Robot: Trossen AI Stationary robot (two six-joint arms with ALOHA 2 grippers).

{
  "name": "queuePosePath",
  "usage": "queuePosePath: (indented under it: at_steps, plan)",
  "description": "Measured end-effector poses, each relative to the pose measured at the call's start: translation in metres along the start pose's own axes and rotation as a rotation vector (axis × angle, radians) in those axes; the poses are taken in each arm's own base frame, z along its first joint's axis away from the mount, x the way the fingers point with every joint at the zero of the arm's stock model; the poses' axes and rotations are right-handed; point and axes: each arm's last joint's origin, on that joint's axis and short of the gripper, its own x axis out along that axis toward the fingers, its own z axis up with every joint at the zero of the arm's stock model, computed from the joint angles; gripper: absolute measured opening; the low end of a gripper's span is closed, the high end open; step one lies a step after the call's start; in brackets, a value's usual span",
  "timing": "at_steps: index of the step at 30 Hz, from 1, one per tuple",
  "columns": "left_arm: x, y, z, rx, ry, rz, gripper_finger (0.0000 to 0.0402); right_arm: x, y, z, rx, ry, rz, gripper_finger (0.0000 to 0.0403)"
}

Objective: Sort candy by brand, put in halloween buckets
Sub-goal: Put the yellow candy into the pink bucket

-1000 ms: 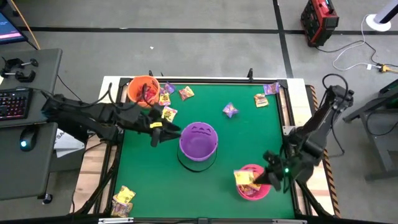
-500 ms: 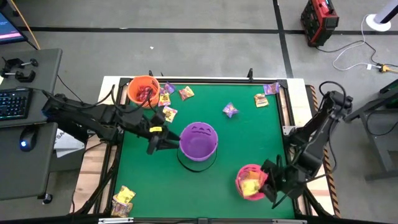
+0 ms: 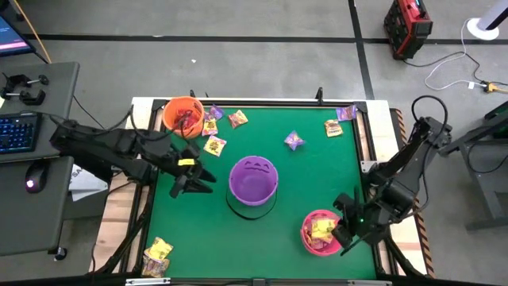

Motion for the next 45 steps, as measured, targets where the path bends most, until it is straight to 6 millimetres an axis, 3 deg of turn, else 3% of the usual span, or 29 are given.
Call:
queuePosePath:
  at_steps: [4, 12, 25, 32, 37, 41, 45]
  plan:
    - [-0.017, -0.001, -0.003, 0.005, -0.005, 0.004, 0.0229, 0.009, 0.0, -0.001, 0.003, 0.099, -0.059, 0.0]
    - [-0.035, -0.003, -0.002, 0.017, -0.073, 0.018, 0.0229, 0.027, 0.002, 0.001, 0.008, 0.098, -0.119, 0.0014]
    - [-0.035, -0.001, -0.004, 0.009, -0.052, 0.042, 0.0229, 0.03, 0.005, 0.015, -0.048, 0.084, -0.104, 0.0178]
    - [-0.02, -0.004, -0.012, -0.078, 0.039, 0.023, 0.0229, 0.031, 0.023, 0.037, -0.1, -0.179, 0.066, 0.0201]
    - [0.014, -0.012, -0.048, -0.185, 0.368, 0.074, 0.0229, 0.028, 0.034, 0.064, -0.198, -0.377, 0.136, 0.0201]
    - [0.035, -0.018, -0.097, -0.268, 0.674, 0.277, 0.0229, 0.027, 0.036, 0.082, -0.247, -0.435, 0.141, 0.0201]
    - [0.044, -0.032, -0.147, -0.234, 0.937, 0.392, 0.0229, 0.026, 0.035, 0.094, -0.286, -0.466, 0.119, 0.0201]
